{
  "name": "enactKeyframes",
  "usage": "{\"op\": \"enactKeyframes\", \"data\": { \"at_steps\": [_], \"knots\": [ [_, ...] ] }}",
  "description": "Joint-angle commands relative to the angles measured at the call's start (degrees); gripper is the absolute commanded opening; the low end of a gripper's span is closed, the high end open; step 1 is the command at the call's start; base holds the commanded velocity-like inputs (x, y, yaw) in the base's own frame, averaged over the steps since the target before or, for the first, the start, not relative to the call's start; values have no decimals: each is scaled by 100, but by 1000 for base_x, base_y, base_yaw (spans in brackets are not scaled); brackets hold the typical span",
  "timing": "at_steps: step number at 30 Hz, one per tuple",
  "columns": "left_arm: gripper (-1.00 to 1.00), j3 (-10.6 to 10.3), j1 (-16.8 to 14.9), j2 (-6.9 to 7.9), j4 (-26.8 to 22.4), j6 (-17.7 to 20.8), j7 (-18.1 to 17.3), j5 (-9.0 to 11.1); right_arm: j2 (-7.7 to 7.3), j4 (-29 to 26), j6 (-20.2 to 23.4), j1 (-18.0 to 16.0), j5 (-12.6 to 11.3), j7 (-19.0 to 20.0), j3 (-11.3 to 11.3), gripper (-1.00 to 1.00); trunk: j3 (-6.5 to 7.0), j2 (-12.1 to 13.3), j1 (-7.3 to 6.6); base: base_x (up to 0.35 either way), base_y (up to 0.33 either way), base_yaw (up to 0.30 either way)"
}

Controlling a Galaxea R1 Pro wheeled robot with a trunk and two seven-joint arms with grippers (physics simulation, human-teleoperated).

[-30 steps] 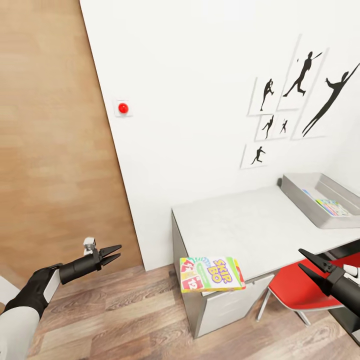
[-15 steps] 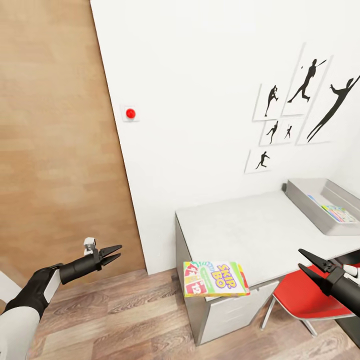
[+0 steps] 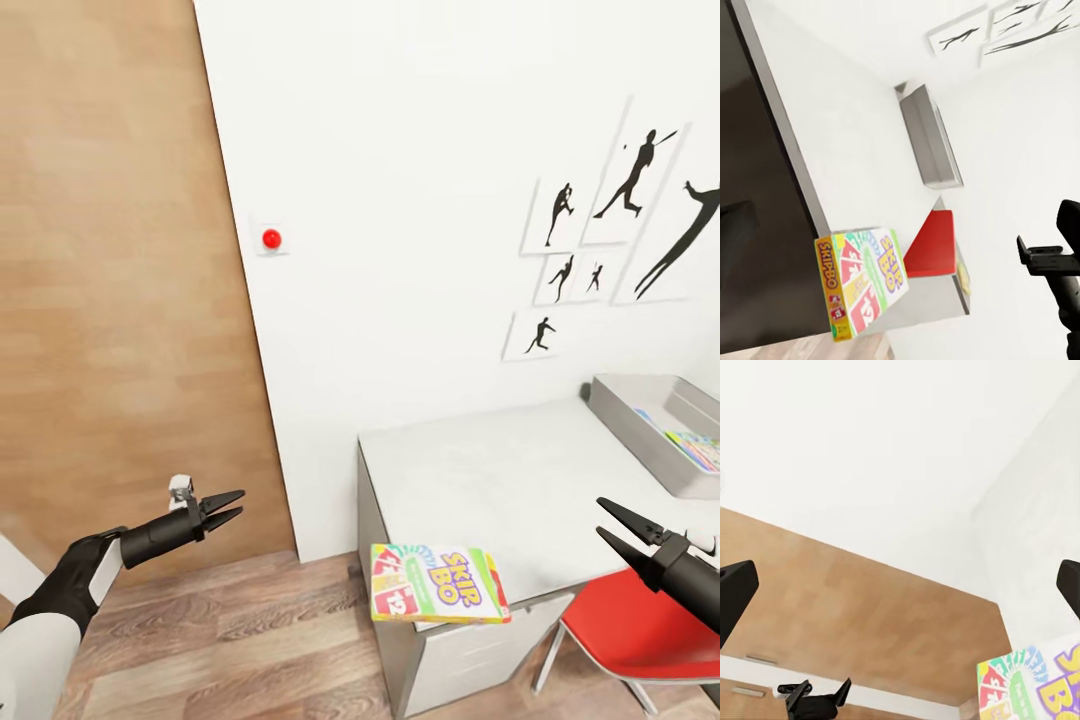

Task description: Put all the toys in the child's room - the three board games (two on the bed and one on the table), the two jigsaw puzzles on the table, and the tennis ball on the table - inside the toy box on the table in the child's room.

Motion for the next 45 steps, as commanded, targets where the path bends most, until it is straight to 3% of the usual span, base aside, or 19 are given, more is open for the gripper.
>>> {"op": "enactKeyframes", "data": {
  "at_steps": [1, 24, 45],
  "knots": [
    [100, 6, -6, -4, 0, 58, -18, 1, 0, 2, 26, -7, 42, 48, -9, 100, -2, -12, 4, 3, -150, 90],
    [100, -3, -6, -16, 0, 58, -21, 1, 8, 5, 26, -5, 47, 39, 15, 100, 214, -12, 4, -1, -106, 90],
    [100, -4, -6, -17, 0, 58, -24, 1, 6, 5, 26, -7, 47, 39, 8, 100, 230, -12, 4, -49, -61, 8]
  ]
}}
